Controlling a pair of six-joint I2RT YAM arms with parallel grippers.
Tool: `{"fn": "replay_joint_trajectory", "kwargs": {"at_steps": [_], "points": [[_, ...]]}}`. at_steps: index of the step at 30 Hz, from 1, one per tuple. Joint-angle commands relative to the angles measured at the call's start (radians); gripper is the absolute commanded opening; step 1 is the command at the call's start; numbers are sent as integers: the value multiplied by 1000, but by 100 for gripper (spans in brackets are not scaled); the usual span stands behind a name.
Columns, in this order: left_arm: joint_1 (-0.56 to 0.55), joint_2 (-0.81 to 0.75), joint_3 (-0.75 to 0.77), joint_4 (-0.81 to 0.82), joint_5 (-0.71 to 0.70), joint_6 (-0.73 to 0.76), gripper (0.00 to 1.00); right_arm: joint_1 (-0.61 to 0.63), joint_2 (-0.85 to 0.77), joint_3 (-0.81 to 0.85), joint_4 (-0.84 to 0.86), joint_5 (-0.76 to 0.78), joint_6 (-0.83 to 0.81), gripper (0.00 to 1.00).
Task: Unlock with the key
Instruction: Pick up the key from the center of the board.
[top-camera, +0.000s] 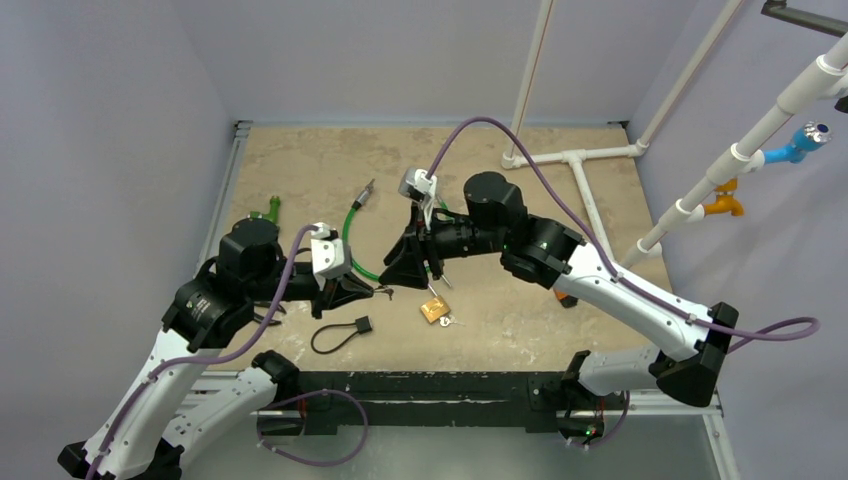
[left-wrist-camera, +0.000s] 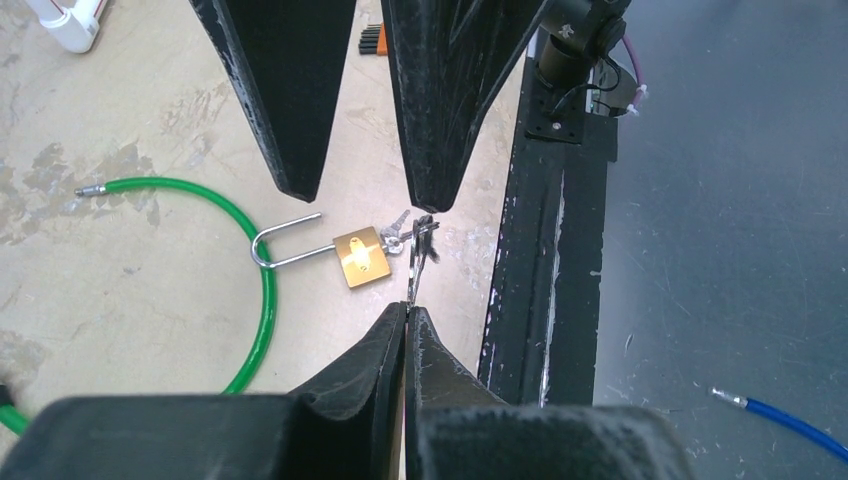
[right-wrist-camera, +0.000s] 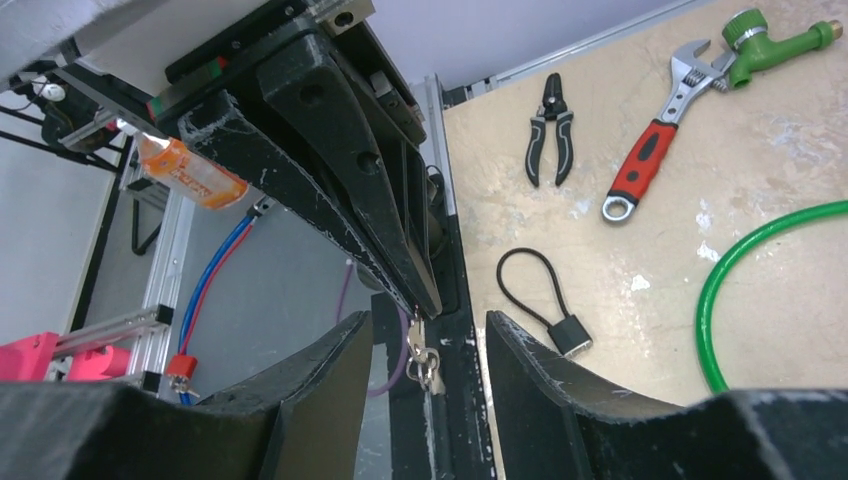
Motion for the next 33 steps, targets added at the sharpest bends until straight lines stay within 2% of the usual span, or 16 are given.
{"fn": "replay_joint_trajectory", "kwargs": {"at_steps": [1,7,13,17,20,21,33], "points": [[2,1,39,9,21,11,0,19,4,53,-53,15,-61,45],[2,6,48,2,20,10,0,44,16,61,-75,35,-87,41],[2,9,50,4,20,6,0,82,43,88,-107,62,-117,33],[3,11,53,2,20,5,0,100,55,99,-124,103,-133,20],[2,9,53,2,21,2,0,102,57,100,-127,118,-134,3],[3,9,53,1,21,1,0,103,57,98,-132,128,-134,0],[2,5,67,-8,47,3,2,103,22,65,-147,150,-119,0]]}}
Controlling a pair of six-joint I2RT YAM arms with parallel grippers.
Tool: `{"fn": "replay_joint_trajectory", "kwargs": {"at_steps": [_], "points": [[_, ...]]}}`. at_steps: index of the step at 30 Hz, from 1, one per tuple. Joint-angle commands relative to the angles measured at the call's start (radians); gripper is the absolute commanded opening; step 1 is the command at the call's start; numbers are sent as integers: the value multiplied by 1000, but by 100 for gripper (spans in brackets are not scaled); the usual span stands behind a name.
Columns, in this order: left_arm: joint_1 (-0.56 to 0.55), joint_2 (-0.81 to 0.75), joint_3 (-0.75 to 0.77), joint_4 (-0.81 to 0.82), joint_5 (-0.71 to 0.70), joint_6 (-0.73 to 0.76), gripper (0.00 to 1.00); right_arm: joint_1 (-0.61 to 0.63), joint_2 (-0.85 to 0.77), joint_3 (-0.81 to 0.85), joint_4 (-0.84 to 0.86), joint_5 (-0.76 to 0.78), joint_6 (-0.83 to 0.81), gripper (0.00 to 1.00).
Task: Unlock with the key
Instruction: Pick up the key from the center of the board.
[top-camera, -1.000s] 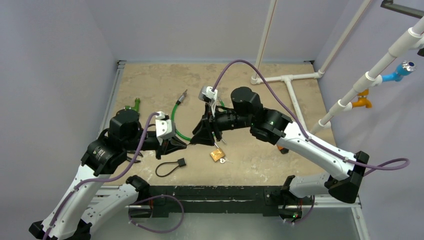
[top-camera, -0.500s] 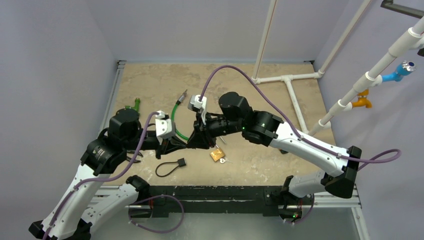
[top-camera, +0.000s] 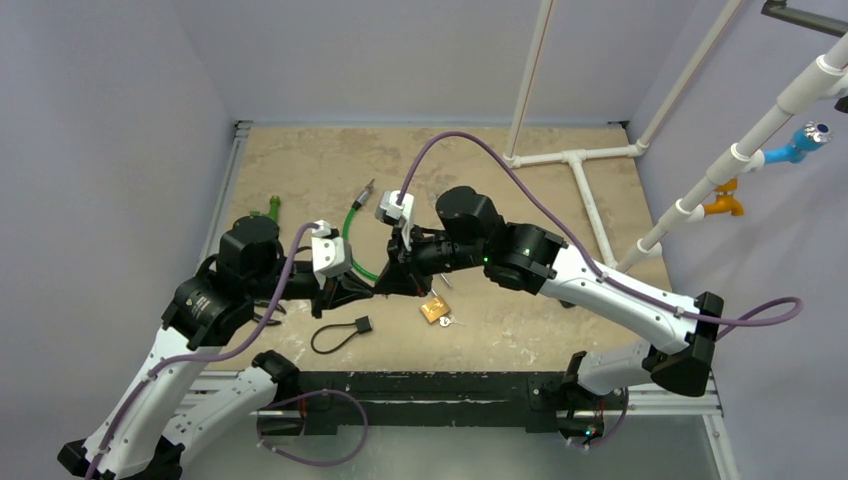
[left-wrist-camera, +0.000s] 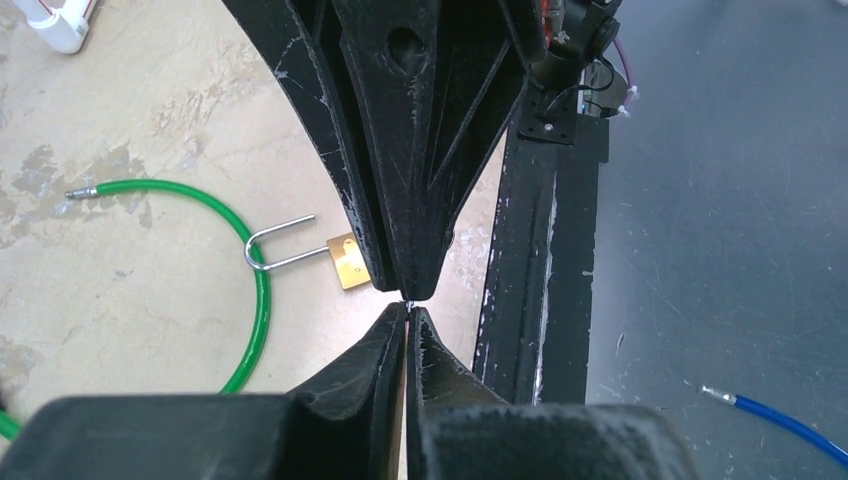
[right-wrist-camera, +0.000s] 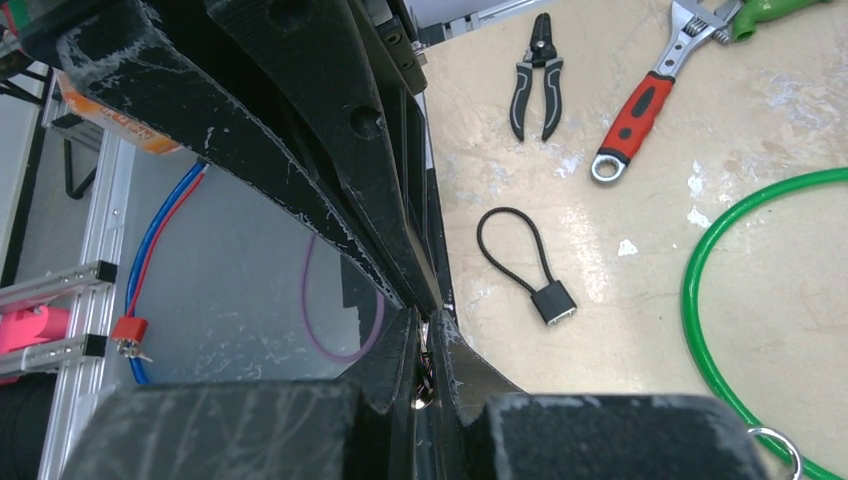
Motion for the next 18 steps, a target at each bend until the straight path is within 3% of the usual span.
{"fn": "replay_joint_trajectory", "kwargs": {"at_steps": [1,3,5,11,18], "points": [[3,-3,55,0,44,6,6,-1,-40,12,-14,15,-4,0],[2,-4,60,-6,60,5,19,-1,-46,7,-2,4,-1,0],[3,-6,59,-13,82,10,24,-1,-54,0,11,-5,4,0],[3,-1,56,-44,99,38,28,0,-72,-15,19,-6,10,0],[3,9,69,9,-22,35,25,-1,-67,-13,9,-16,-3,0]]}}
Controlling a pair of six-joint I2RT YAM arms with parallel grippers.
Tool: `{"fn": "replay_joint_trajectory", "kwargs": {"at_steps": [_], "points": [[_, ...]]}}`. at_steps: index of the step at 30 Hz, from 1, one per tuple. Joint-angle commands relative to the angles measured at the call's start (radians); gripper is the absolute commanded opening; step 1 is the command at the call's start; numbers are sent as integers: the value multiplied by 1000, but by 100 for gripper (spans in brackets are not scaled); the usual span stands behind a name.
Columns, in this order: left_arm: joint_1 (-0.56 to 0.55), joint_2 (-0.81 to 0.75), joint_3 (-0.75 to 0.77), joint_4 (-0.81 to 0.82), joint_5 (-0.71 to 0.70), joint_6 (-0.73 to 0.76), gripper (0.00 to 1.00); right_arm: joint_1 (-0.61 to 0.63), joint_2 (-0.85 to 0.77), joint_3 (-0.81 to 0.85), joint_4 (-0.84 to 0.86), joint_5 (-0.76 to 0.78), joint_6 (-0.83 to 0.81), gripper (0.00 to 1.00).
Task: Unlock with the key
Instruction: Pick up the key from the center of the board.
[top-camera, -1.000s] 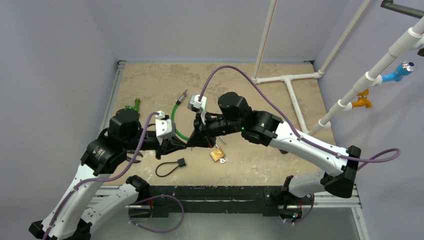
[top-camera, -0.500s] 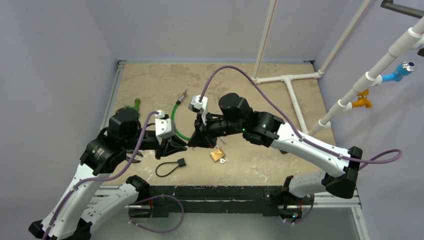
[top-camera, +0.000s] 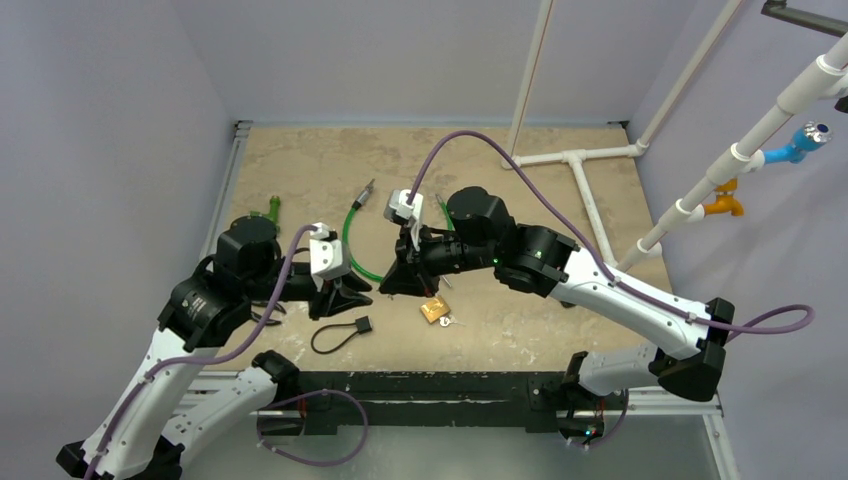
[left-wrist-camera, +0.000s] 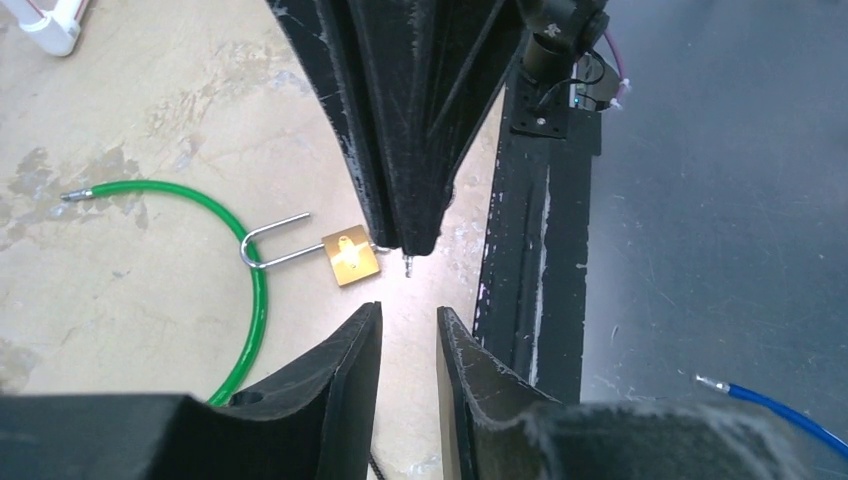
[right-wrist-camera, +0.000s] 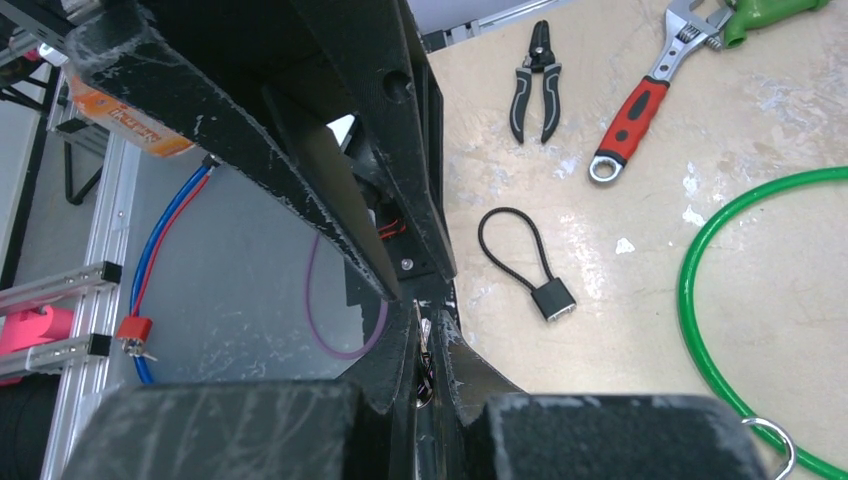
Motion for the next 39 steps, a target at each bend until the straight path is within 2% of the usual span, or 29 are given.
{"fn": "replay_joint_trajectory", "kwargs": {"at_steps": [1,12,14,17,20,25,29,33,39], "points": [[2,11,49,55,-46,11,25,0,-19,3,17,-22,-7,0],[2,30,50,100,88,4,22,0,-17,9,29,-41,-9,0],[2,32,46,103,101,2,19,0,-15,12,29,-44,-8,0],[2,31,49,103,98,12,7,-1,-13,15,31,-50,-9,0],[2,33,54,110,98,13,0,0,-9,18,36,-58,-9,0],[2,34,51,103,104,18,0,0,-7,23,50,-63,1,0],[3,29,50,106,53,15,0,0,-6,18,79,-86,24,0],[2,23,66,114,-96,-3,0,-1,3,16,89,-97,41,0],[2,20,96,82,-213,3,0,0,-10,-18,144,-65,76,1]]}}
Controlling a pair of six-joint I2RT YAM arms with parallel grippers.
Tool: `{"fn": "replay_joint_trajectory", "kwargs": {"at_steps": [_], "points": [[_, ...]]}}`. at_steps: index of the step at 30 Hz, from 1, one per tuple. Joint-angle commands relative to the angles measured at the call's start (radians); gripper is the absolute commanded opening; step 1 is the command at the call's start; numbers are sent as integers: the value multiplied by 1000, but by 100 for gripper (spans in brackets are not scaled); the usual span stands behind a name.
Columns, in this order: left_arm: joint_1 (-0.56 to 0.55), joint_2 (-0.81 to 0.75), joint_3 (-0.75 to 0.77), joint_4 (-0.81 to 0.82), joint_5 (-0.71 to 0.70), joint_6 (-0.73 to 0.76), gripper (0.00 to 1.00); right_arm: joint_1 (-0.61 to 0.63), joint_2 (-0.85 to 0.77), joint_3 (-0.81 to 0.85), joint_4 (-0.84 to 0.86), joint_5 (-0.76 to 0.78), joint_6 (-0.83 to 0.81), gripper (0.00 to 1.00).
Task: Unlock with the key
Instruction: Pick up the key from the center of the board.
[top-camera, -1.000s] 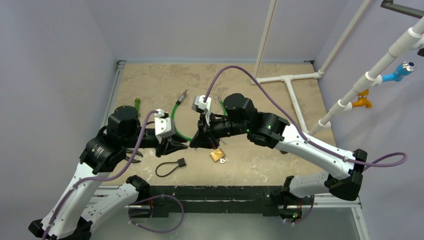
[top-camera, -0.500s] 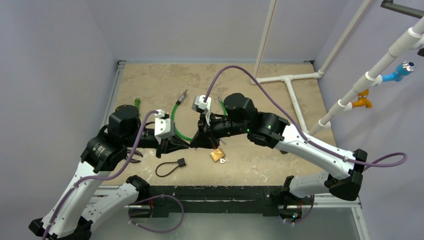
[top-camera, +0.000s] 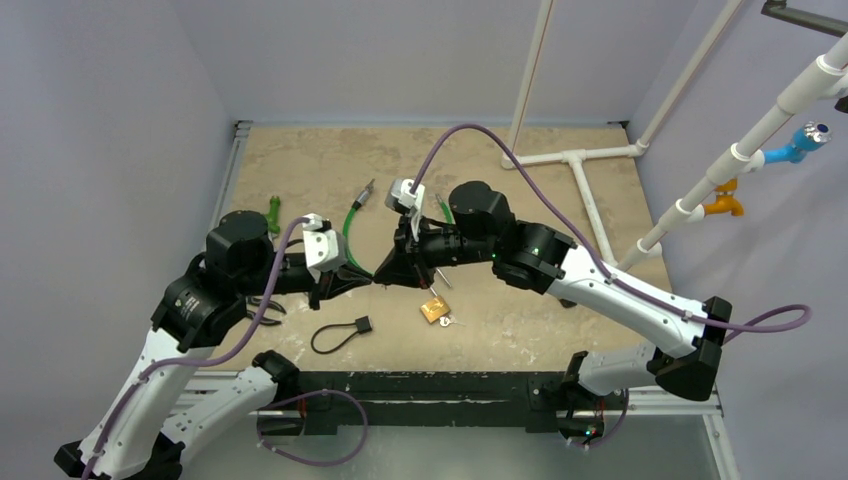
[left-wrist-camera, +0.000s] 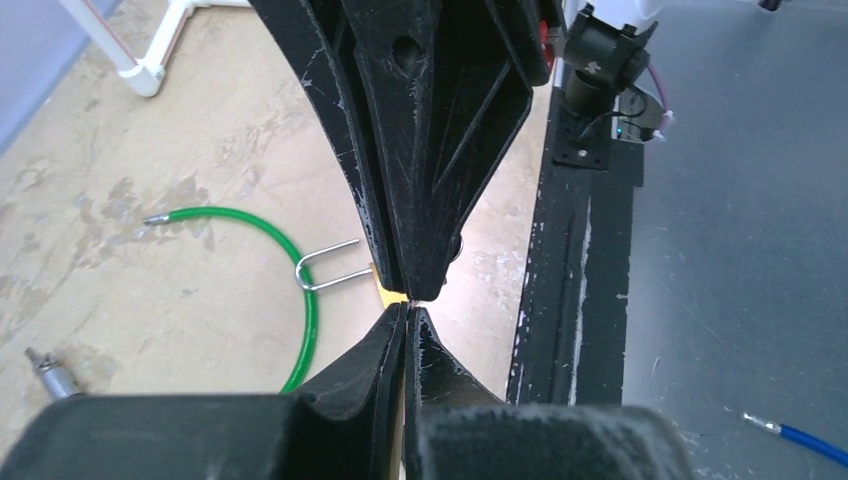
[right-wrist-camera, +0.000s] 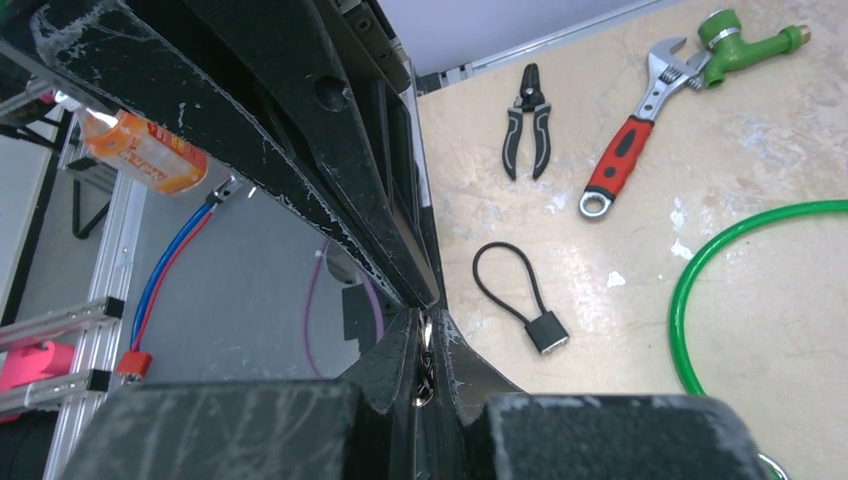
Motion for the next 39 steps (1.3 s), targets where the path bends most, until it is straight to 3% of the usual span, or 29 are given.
{"fn": "replay_joint_trajectory", "kwargs": {"at_steps": [1,6,10,17,24,29,35,39], "points": [[4,-1,48,15,-148,12,0,14,-22,-20,84,-37,51,2],[4,-12,48,-14,-110,27,0,15,-27,-30,105,-39,69,12],[4,-15,48,-27,-72,37,0,15,-38,-33,108,-47,70,32],[4,-8,59,-42,-61,42,0,12,-60,-11,49,48,31,48],[3,2,90,-74,-41,43,0,-31,-117,17,25,156,-32,50],[4,3,99,-67,-33,27,0,-31,-83,6,39,104,-26,48],[4,-1,95,-64,-30,8,0,-31,-129,-120,229,16,13,42],[4,3,100,-61,-27,6,0,-31,-119,-132,247,-35,8,40]]}}
